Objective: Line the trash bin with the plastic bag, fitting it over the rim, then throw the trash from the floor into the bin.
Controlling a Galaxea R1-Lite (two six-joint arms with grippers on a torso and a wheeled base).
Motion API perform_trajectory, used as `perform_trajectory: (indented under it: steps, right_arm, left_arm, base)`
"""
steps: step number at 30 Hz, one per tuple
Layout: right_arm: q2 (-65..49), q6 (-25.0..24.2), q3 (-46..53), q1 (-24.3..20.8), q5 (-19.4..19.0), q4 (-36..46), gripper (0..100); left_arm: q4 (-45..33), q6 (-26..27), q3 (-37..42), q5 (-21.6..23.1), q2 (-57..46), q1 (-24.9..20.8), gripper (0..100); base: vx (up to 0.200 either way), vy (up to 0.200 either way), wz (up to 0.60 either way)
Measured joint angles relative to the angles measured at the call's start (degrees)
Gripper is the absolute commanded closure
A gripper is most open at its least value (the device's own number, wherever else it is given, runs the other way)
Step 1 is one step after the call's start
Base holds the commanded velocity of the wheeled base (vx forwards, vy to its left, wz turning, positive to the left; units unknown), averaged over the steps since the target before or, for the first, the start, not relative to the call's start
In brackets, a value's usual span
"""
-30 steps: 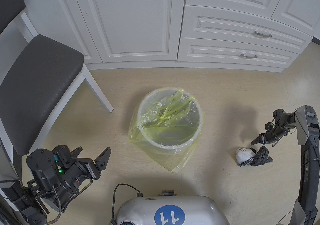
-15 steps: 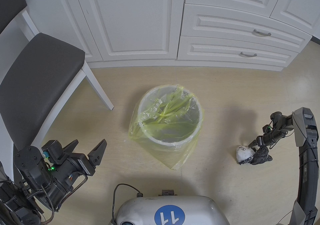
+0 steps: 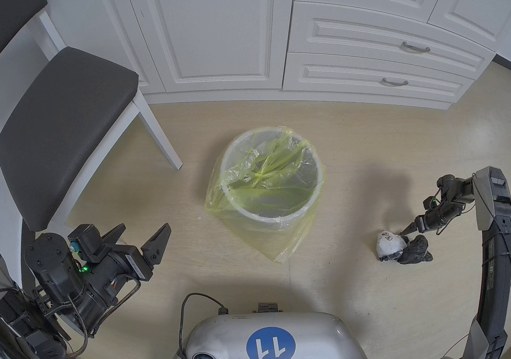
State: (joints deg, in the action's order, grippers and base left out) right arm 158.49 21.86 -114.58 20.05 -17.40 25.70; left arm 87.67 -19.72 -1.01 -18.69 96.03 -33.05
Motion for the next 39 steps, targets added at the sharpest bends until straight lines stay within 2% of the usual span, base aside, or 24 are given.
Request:
perform_trajectory:
  steps: [7, 15, 24, 31, 39]
  right_arm:
    - [-2.6, 2.2, 1.8, 0.5, -0.7, -1.6, 0]
    - [-5.8, 8.5, 9.4, 1.4, -1.2, -2.7, 0]
    - [-5.6, 10.1, 11.5, 3.2, -0.9, -2.8, 0]
    - [-4.5, 9.7, 10.2, 2.7, 0.3, -1.8, 0]
    - [-3.7, 9.6, 8.1, 2.0, -0.6, -1.6, 0]
  left_arm:
    - [0.0, 0.1, 0.0, 0.0, 0.3, 0.0, 0]
    - [0.1, 0.2, 0.0, -0.1, 0.0, -1.0, 0]
    - [0.1, 0.3, 0.0, -0.3, -0.9, -2.1, 0]
    - [0.1, 0.3, 0.0, -0.3, -1.1, -2.3, 0]
    - [0.1, 0.3, 0.0, -0.3, -1.2, -2.3, 0]
  base:
    - [0.0, 0.0, 0.0]
    - [0.0, 0.0, 0.0]
    - [0.0, 0.0, 0.0]
    - [0.0, 0.0, 0.0]
    - [0.0, 0.0, 0.0]
